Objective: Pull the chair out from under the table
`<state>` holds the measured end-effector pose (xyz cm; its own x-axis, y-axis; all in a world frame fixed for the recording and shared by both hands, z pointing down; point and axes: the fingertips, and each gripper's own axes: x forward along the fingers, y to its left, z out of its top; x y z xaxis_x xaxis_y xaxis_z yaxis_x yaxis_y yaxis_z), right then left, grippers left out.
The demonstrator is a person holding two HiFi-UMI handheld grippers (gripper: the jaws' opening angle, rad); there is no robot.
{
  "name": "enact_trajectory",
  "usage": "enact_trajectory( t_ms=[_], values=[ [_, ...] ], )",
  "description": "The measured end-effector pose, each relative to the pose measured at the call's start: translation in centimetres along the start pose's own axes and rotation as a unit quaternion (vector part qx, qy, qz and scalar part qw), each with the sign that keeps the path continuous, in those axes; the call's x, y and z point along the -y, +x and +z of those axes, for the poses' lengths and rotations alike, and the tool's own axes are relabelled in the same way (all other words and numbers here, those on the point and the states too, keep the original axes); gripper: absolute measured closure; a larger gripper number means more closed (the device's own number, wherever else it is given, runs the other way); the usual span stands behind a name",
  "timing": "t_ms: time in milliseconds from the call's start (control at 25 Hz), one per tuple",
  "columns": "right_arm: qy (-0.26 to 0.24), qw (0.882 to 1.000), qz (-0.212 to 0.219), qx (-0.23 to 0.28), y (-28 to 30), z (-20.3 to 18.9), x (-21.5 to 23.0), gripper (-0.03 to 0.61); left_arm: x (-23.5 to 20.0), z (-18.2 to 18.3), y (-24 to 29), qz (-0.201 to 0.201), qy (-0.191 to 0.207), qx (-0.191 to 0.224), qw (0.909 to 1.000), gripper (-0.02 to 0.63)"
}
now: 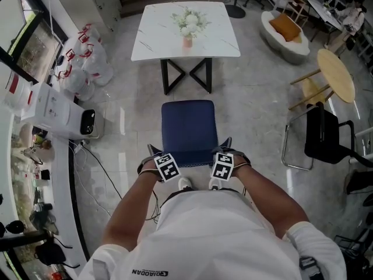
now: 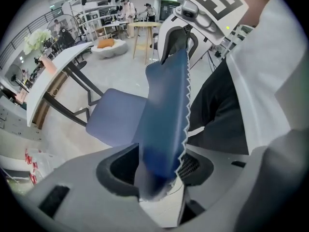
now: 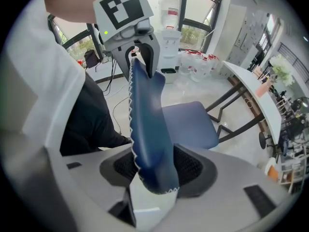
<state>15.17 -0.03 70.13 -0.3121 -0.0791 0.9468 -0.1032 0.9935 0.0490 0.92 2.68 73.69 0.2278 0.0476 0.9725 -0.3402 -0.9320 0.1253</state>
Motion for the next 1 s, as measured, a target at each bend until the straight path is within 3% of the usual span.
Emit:
enact_trajectory(
  t_ms=[160,280,360,440,520,600,720,840,920,1000],
  values=[
    [0.038,0.999,0.011,0.032,-3.1,0.2,-0.3,0.359,0.7,0.7,-3.5,-0.012,-0.013,0.039,0.9991,0.383],
    [0.086,0.992,0.006,0.089,-6.1,1.7,-0.1,0.362,0.8,2.1,-6.7,-0.009,-0.031,0.095,0.995,0.389],
    [0.12,0.984,-0.001,0.131,-8.0,3.0,0.4,0.363,0.4,3.5,-9.2,0.006,-0.046,0.143,0.9886,0.395],
    [0.163,0.972,-0.012,0.171,-9.4,3.9,1.3,0.365,-0.5,4.9,-11.7,0.03,-0.07,0.201,0.9766,0.406],
    [0.208,0.956,-0.022,0.204,-10.4,4.2,2.5,0.37,-1.8,6.6,-14.2,0.055,-0.103,0.266,0.9569,0.415],
    [0.25,0.937,-0.03,0.241,-11.8,5.0,3.7,0.371,-3.1,8.1,-16.7,0.075,-0.138,0.328,0.9315,0.422],
    [0.303,0.898,-0.05,0.314,-15.2,6.9,5.8,0.382,-4.2,9.9,-20.6,0.087,-0.184,0.411,0.8886,0.432],
    [0.333,0.86,-0.075,0.379,-18.9,8.4,7.5,0.388,-4.5,11.3,-24.8,0.11,-0.192,0.478,0.8501,0.446],
    [0.331,0.845,-0.098,0.407,-21.1,9.1,8.2,0.391,-4.4,12.1,-27.1,0.129,-0.182,0.506,0.8333,0.457],
    [0.318,0.838,-0.121,0.426,-22.9,9.6,8.6,0.397,-4.2,12.7,-28.8,0.14,-0.174,0.523,0.8225,0.462]
  ],
)
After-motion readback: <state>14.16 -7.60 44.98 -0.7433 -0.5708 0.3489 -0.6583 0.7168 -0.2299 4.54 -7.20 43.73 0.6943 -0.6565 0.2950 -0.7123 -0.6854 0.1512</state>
